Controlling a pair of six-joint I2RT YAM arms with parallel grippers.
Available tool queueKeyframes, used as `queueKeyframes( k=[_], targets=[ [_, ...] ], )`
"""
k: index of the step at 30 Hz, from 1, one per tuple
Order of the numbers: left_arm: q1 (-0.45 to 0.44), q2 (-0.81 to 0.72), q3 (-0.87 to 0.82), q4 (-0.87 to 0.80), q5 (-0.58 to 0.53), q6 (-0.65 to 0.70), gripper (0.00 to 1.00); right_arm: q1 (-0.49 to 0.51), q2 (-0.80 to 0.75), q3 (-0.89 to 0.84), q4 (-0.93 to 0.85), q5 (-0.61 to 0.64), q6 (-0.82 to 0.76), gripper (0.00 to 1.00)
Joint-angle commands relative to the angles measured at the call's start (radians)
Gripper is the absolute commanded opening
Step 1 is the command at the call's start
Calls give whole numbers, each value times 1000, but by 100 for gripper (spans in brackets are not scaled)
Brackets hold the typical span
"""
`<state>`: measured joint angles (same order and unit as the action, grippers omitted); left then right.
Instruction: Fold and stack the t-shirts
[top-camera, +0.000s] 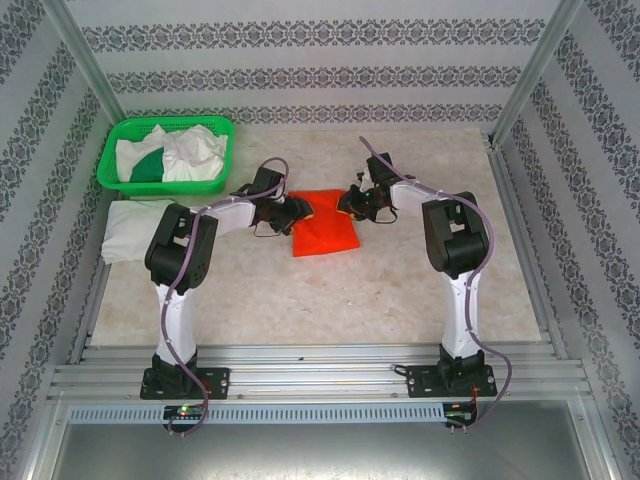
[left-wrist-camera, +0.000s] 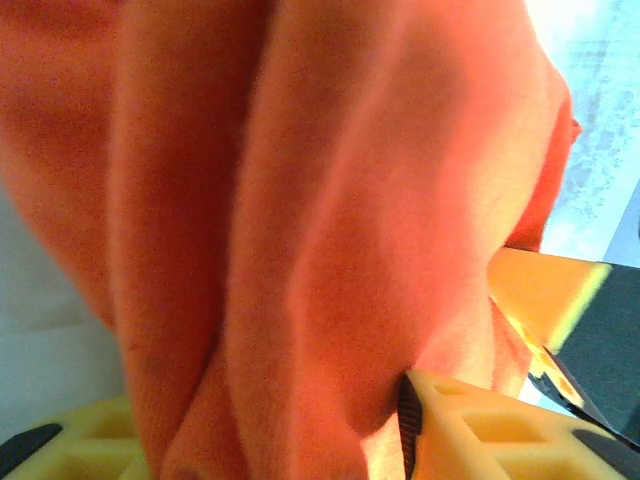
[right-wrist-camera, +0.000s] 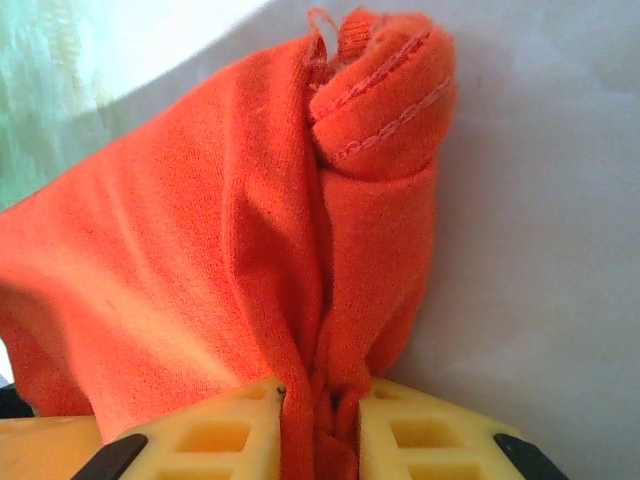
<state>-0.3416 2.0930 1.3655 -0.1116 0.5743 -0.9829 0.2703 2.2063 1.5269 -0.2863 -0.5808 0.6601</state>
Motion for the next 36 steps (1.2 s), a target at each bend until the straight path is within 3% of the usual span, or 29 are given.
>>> queueKeyframes(
  k=[1,6,8,9,13,16,17,24,31,36],
  targets=[
    [-13,25,28,21,18,-11,41,5,33,11,-1,-46,12,22],
    [-14,43,23,16,21,-7,23,5,25,13,-3,-46,6,24],
    [-13,48,27,9,22,6,7,4,12,10,-2,-47,5,30],
    [-14,50,30,-4,14,22,0,3,4,9,1,-50,0,36],
    [-9,50,66,-103,0,139,0,-6,-66,-27,23,-32,-36,74],
    [-7,21,87,-187,-44,253,0,-15,-148,-87,74,-1,-74,95],
    [-7,7,95,-226,-70,298,0,-20,-172,-107,94,-4,-87,98],
    [25,-59,161,-500,-156,608,0,-10,-343,-322,398,-143,-249,98],
    [123,-148,134,-652,-210,792,0,121,-457,-373,399,-145,-535,98],
    [235,-225,121,-718,-151,874,0,246,-452,-298,339,-105,-631,98]
  ],
)
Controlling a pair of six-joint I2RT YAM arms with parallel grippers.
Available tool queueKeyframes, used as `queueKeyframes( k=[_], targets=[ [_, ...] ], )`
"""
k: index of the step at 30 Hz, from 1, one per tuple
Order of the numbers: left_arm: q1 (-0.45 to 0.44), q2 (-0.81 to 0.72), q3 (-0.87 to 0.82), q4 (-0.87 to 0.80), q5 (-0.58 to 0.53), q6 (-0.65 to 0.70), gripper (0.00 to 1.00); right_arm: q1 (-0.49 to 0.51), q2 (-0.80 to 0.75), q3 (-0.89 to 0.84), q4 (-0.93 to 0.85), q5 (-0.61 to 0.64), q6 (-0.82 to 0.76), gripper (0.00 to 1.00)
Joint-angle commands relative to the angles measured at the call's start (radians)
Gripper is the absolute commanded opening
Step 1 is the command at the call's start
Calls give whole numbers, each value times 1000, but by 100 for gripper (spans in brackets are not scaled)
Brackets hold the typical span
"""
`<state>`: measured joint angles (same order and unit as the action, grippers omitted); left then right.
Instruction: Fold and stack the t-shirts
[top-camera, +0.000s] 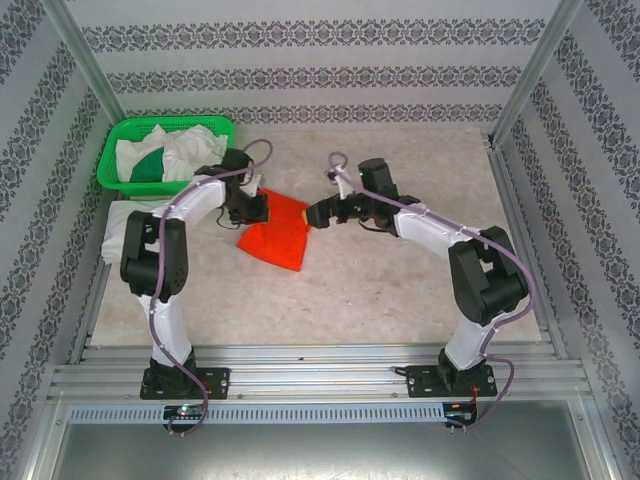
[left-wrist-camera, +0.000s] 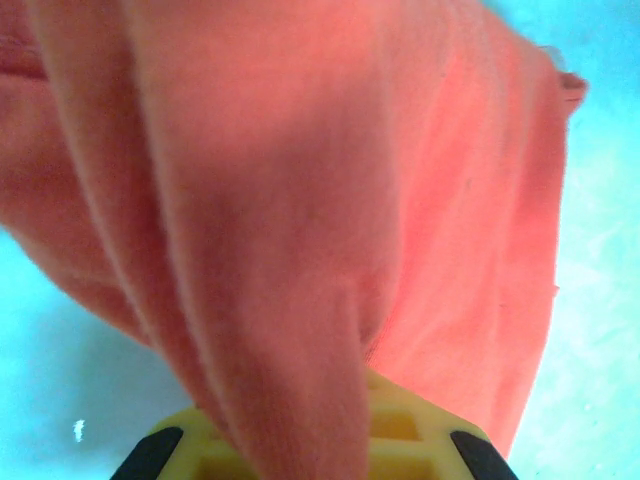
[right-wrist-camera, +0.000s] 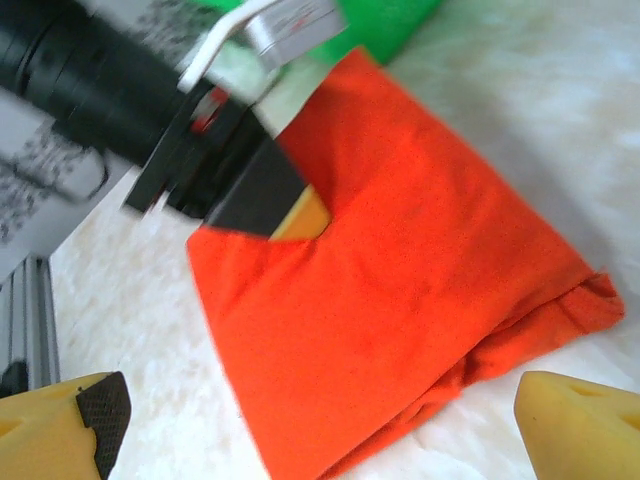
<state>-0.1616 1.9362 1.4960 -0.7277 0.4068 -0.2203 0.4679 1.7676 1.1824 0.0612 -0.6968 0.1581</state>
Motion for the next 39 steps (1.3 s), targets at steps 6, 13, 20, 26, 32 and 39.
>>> queueKeyframes(
  k=[6,13,20,26,32,39],
  targets=[
    [166,-132,-3,-202,-51,246,0,152,37,181,-73,25,-152,98],
    [293,-171,24,-303,-200,377,0,169,37,223,-122,17,-179,98],
    [393,-204,38,-298,-280,441,0,179,19,227,-164,-6,-198,98],
    [453,-223,73,-256,-270,500,0,199,23,237,-188,2,-204,98],
    [505,-226,120,-233,-281,531,0,198,29,247,-207,8,-206,98],
    [559,-217,167,-220,-272,557,0,199,29,249,-213,16,-203,98]
  ],
)
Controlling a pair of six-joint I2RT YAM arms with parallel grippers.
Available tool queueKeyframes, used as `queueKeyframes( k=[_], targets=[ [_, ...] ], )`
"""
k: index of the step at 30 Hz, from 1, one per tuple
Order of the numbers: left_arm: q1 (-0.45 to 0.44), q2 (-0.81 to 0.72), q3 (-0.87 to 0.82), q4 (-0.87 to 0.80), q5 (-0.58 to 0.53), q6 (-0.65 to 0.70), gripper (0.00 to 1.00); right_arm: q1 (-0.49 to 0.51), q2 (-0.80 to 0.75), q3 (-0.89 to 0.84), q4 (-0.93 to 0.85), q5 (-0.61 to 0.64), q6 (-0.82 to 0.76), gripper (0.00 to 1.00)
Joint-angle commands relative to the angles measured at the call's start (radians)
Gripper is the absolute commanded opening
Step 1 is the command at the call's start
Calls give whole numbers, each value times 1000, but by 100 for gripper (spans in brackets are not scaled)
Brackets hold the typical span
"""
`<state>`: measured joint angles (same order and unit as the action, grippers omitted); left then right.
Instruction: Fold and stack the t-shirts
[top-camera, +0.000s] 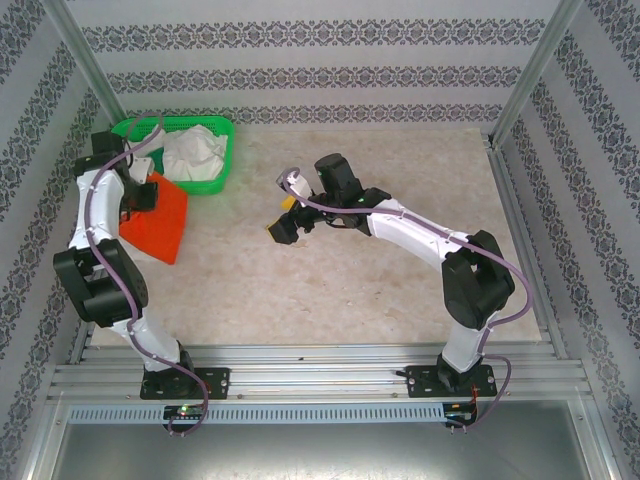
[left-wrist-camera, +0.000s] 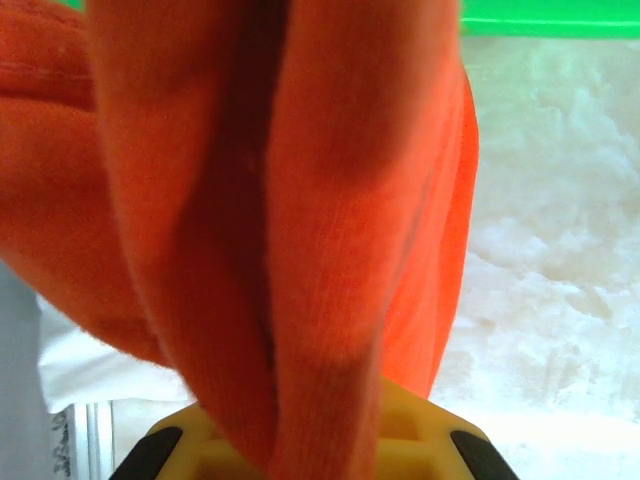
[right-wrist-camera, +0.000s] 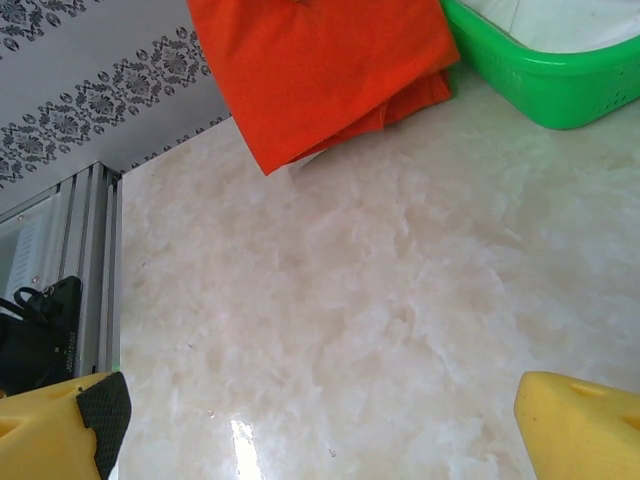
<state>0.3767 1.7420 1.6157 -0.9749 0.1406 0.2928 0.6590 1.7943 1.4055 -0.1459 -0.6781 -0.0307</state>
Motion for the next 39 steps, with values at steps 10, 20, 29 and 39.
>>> queueKeyframes(
  k=[10,20,29,39],
  targets=[
    [65,18,94,24,6,72,0,10,8,27,-6,-3,-3,98],
    [81,90,73,30,25,-2,0,13,15,32,-19,-6,-1,98],
    [124,145,48,37,4,-55,0,12,32,43,-26,-12,3,98],
    [160,218,47,30,-23,-108,0,11,43,45,-31,-11,14,98]
  ],
)
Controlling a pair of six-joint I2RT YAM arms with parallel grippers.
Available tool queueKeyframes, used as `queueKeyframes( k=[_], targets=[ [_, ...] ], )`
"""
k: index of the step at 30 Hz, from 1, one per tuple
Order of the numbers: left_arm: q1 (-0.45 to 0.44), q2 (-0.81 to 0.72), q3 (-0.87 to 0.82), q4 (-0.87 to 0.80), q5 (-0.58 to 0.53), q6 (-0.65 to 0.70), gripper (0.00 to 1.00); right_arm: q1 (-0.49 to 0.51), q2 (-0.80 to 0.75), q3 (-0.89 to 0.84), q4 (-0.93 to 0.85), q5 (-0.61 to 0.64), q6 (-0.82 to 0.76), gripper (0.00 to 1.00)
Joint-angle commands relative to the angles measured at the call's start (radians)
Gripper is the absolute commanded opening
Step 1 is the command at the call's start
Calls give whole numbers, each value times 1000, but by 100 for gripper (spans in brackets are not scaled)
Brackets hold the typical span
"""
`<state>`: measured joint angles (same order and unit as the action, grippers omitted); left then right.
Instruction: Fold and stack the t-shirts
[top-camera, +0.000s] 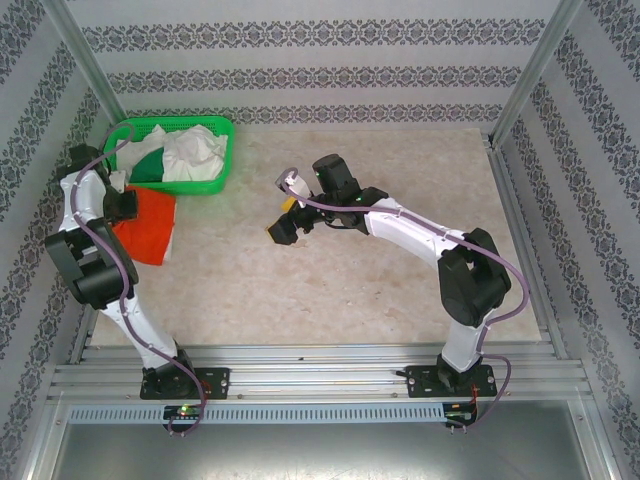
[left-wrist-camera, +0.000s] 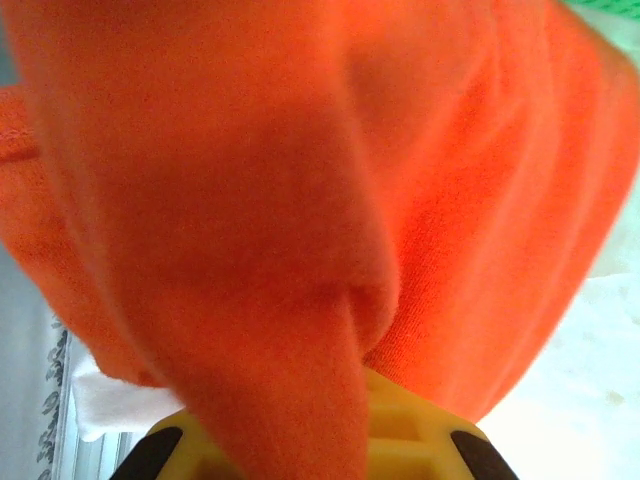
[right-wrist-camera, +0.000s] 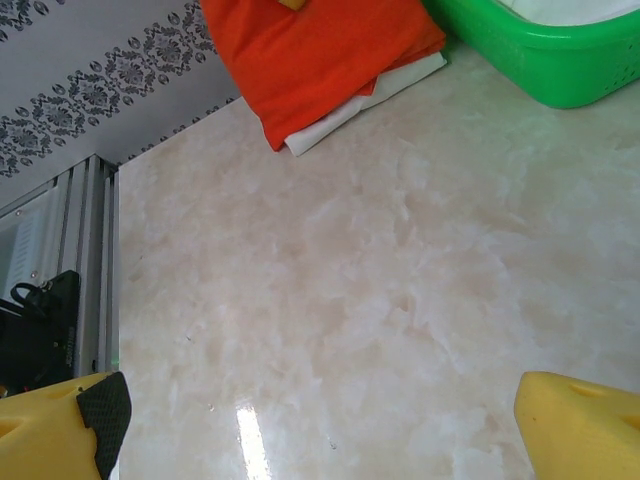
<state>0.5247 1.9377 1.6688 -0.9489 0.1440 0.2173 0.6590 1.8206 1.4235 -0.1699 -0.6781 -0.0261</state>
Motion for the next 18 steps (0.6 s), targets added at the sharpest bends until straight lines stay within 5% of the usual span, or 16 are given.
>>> queueKeyframes(
  k=[1,2,6,14,18],
  targets=[
    [12,28,0,3,-38,-37,7,12,15,26,-7,-9,11,98],
    [13,36,7,2,-48,-44,26,11,15,25,-8,-7,12,98],
    [14,43,29,-18,-50,-86,44,8,13,24,-5,-3,19,98],
    [9,-53,33,-23,-133,-209,100,-1,15,22,3,-3,27,98],
    [-13,-85,-14,-14,-135,-242,100,-2,20,20,9,-7,36,98]
  ],
)
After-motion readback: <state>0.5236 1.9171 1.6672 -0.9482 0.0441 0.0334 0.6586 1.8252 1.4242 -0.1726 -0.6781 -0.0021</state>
